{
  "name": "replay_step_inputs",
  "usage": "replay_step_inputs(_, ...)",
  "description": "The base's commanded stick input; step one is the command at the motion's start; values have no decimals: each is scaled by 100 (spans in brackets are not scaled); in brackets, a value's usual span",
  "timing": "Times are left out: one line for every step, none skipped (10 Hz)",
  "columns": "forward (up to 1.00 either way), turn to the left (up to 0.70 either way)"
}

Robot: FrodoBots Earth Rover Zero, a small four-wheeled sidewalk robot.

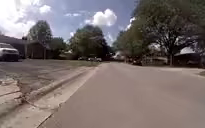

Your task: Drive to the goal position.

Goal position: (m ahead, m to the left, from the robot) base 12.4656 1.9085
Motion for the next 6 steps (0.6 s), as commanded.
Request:
replay_step_inputs(100,0)
replay_step_inputs(100,0)
replay_step_inputs(100,0)
replay_step_inputs(100,0)
replay_step_inputs(100,0)
replay_step_inputs(100,0)
